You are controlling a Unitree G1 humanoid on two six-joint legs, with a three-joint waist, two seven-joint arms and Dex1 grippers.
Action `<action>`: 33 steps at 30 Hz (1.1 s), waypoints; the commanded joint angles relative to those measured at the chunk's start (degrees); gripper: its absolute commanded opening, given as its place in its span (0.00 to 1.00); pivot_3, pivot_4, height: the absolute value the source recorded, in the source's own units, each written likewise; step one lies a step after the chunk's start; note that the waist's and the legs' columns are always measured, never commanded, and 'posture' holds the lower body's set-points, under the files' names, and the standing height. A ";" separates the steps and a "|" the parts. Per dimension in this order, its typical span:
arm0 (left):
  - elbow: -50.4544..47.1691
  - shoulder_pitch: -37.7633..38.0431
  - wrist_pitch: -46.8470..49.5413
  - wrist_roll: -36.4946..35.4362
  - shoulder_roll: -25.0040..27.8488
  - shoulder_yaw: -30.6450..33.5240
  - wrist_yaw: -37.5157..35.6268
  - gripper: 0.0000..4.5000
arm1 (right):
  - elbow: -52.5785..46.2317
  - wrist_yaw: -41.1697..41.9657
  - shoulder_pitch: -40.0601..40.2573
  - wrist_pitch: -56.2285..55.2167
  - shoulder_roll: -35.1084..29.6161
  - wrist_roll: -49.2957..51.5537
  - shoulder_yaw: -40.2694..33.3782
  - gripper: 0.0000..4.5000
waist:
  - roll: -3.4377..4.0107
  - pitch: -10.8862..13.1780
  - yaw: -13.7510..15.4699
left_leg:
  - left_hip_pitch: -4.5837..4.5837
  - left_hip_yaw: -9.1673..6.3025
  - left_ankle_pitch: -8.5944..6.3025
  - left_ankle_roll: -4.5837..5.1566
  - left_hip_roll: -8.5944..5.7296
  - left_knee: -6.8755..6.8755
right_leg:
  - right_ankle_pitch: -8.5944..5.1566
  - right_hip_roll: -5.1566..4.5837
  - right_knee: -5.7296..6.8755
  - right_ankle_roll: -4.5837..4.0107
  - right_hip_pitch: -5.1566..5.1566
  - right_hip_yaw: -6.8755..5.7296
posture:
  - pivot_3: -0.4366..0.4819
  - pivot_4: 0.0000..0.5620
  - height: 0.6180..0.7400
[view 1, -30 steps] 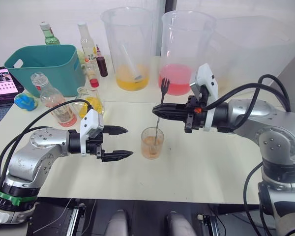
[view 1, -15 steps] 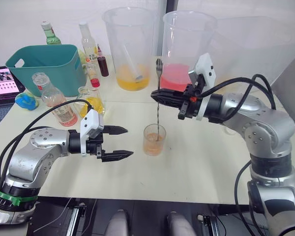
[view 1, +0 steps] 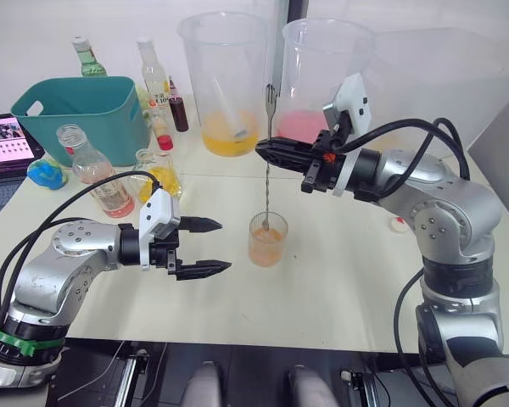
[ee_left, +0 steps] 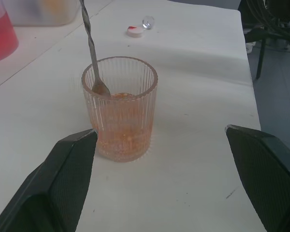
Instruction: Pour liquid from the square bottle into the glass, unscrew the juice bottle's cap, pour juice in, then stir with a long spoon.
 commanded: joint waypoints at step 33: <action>0.40 1.15 -3.95 0.68 -0.07 0.42 -1.67 1.00 | -6.10 3.00 4.15 1.58 -6.30 0.77 0.67 0.00 | 0.00 0.00 -0.20 | 0.01 0.00 0.00 0.00 0.01 0.00 | 0.00 0.02 -0.02 -0.01 0.01 0.01 | 0.48 0.27 0.90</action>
